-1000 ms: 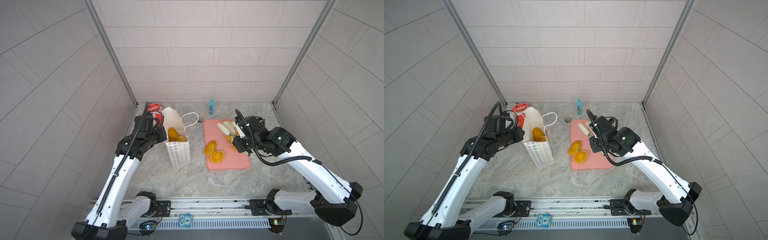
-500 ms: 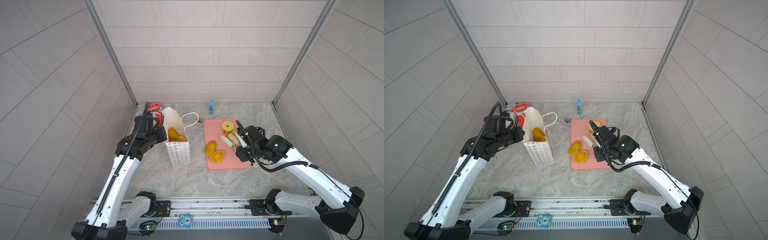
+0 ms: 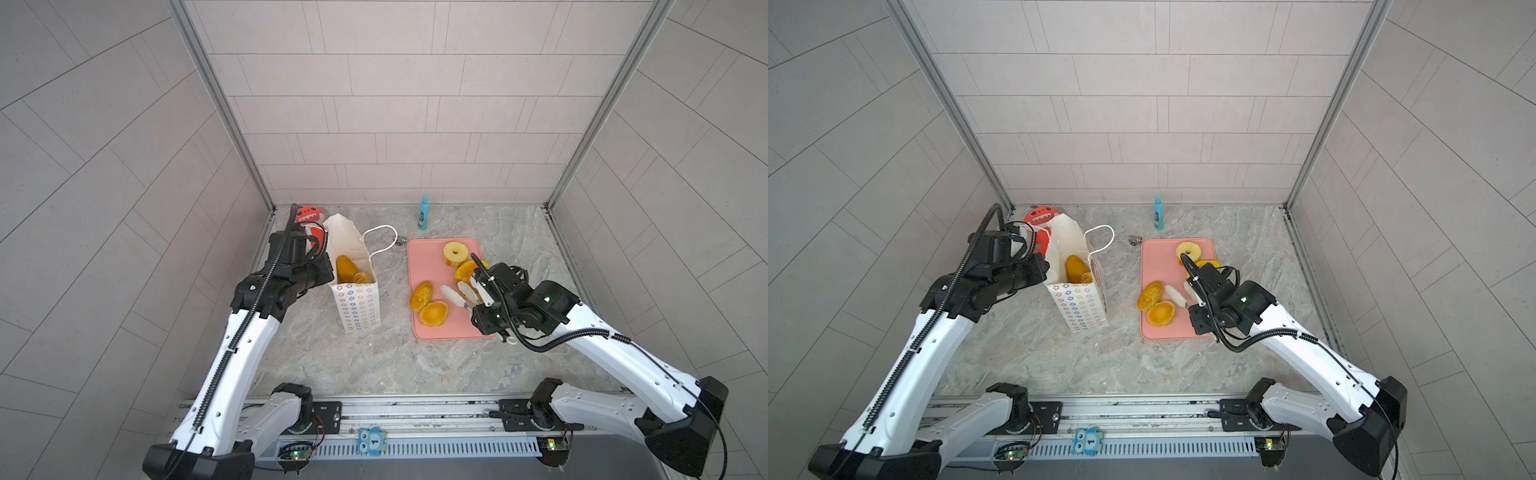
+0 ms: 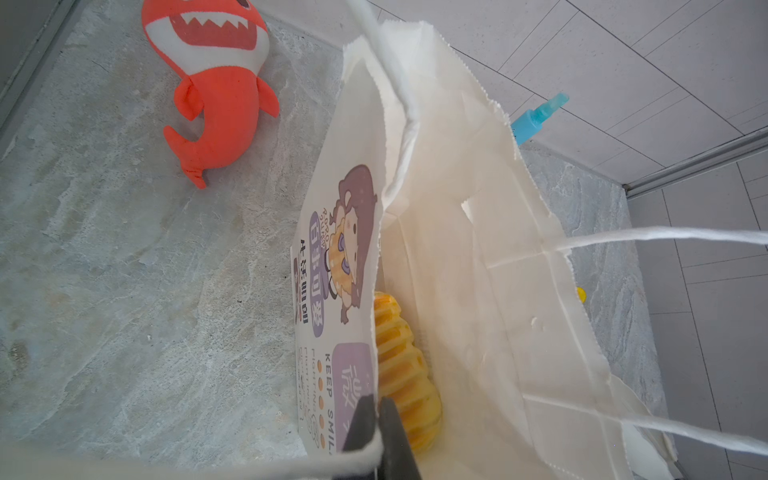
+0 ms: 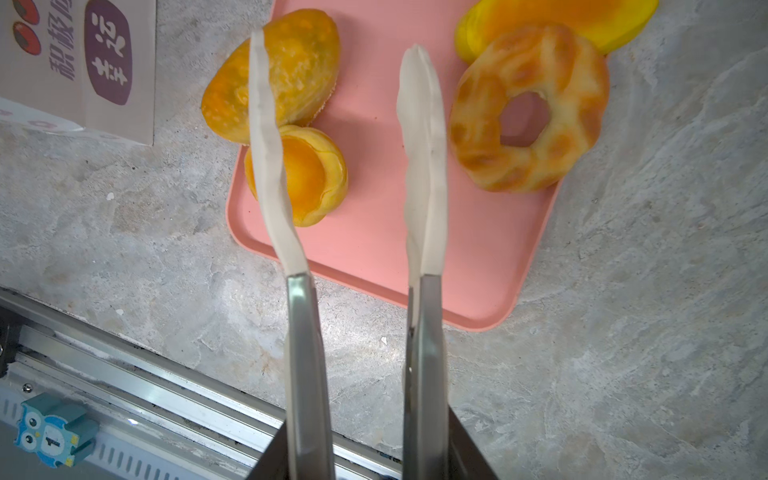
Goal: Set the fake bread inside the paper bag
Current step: 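Move the tongs with the right gripper back over the pink tray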
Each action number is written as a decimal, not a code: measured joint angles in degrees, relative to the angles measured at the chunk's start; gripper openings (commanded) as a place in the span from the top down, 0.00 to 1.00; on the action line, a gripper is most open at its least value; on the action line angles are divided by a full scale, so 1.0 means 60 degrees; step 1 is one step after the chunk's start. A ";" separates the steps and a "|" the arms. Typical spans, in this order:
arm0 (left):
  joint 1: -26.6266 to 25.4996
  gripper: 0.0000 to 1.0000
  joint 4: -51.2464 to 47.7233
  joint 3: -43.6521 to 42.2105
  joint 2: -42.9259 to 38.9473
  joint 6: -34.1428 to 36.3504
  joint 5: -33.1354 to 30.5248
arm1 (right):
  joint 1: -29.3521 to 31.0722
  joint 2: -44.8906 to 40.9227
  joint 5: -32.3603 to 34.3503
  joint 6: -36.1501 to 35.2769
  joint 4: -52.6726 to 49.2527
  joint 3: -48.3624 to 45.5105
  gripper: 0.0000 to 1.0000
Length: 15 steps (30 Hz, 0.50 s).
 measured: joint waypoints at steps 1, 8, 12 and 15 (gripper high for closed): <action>0.0000 0.93 0.0000 0.0000 0.0000 0.0000 0.0000 | -0.0011 -0.0040 -0.0036 0.0022 0.0018 -0.0084 0.55; 0.0000 0.94 0.0004 0.0000 0.0000 0.0000 0.0004 | -0.0058 -0.0248 -0.0393 0.0142 0.0324 -0.0652 0.53; 0.0000 0.94 0.0004 -0.0004 0.0000 0.0000 0.0007 | -0.0058 -0.0273 -0.0652 0.0175 0.0550 -0.0943 0.51; 0.0000 0.94 0.0004 -0.0015 0.0000 0.0000 0.0011 | -0.0062 -0.0273 -0.0812 0.0204 0.0678 -0.1155 0.50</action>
